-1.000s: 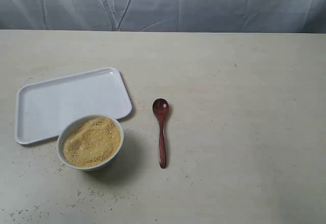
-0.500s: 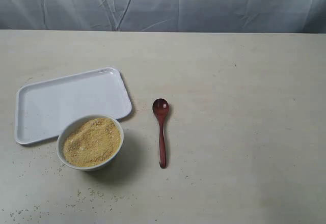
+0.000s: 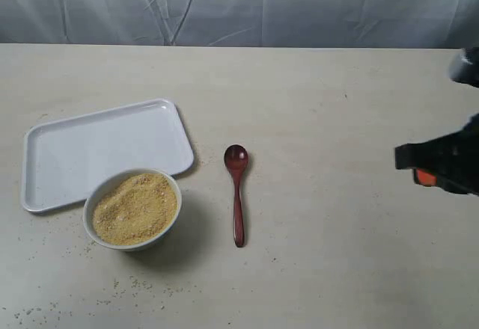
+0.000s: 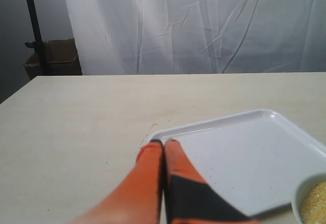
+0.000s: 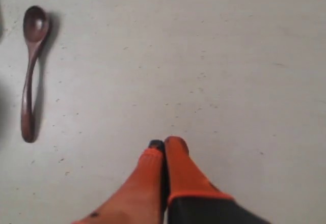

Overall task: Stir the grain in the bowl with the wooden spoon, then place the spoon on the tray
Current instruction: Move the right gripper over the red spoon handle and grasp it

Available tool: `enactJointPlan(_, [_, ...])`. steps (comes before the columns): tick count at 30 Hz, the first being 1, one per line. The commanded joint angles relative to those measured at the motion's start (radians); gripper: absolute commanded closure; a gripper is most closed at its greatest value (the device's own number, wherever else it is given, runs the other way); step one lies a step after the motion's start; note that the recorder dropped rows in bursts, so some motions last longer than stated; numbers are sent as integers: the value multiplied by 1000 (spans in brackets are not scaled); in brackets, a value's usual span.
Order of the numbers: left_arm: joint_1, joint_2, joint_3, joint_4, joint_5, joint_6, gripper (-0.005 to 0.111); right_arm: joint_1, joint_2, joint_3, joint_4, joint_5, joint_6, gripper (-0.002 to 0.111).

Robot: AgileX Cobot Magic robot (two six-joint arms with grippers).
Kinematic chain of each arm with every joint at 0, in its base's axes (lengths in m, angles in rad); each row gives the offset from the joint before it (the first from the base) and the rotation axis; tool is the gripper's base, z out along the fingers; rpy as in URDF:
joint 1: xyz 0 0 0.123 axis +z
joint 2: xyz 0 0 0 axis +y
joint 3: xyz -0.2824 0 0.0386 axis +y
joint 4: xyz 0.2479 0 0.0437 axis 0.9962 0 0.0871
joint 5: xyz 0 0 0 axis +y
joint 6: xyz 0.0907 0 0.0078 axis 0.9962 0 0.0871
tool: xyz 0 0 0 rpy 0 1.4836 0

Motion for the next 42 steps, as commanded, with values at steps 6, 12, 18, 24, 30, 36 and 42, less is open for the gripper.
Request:
enactJointPlan(6, [1,-5,5,1,-6,-1,106,459,584,-386,-154,10,283,109])
enactJointPlan(12, [1,-5,5,1,-6,-1,106,596,812,-581,-221,16,468,109])
enactJointPlan(18, [1,-5,5,1,-6,-1,106,645,844,-591,-376,4,660,109])
enactJointPlan(24, [1,-5,5,1,-6,-1,106,654,850,-591,-501,8,870,109])
enactJointPlan(30, [1,-5,5,1,-6,-1,106,654,883,-591,-488,6,887,96])
enactJointPlan(36, [1,-5,5,1,-4,-1,106,654,913,-591,-495,12,887,67])
enactJointPlan(42, [1,-5,5,1,-4,-1,106,654,928,-591,-495,-7,899,68])
